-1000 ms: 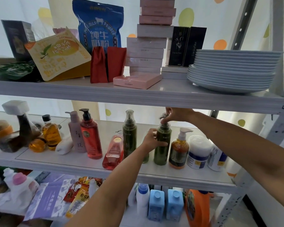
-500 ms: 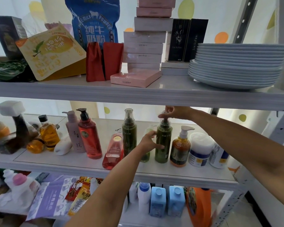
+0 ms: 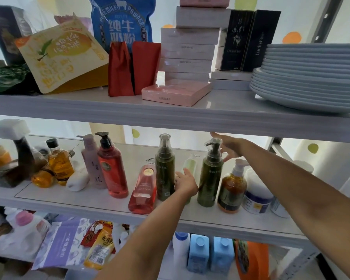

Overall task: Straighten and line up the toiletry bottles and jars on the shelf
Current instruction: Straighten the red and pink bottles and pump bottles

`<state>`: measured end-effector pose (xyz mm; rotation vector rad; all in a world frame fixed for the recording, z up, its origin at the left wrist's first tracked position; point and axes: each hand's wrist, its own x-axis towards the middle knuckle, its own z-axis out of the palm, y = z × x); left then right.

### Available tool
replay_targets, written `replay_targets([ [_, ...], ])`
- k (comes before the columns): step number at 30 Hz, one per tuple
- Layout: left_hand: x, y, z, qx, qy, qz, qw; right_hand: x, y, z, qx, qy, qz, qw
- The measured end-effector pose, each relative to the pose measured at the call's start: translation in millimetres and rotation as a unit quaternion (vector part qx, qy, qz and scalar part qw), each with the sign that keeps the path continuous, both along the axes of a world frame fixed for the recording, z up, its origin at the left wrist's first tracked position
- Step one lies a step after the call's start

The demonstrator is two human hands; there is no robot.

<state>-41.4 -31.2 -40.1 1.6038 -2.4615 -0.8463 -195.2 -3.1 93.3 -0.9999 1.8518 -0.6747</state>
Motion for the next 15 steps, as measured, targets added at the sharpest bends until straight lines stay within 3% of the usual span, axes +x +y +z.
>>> replay_targets([
  [6, -10.0, -2.2, -6.3, -0.062, -0.061, 0.003, 0.996, -5.6, -21.8, -16.7, 0.008, -0.056, -0.002, 0.998],
  [11, -5.5, 0.1, -5.4, -0.015, 0.050, 0.057, 0.997, -5.0, -24.9, -16.4, -0.009, -0.124, -0.051, 0.991],
  [15, 3.6, 3.0, -9.3, -0.004, 0.121, 0.053, 0.991, -7.0, -29.9, -14.1, -0.035, -0.123, -0.057, 0.990],
])
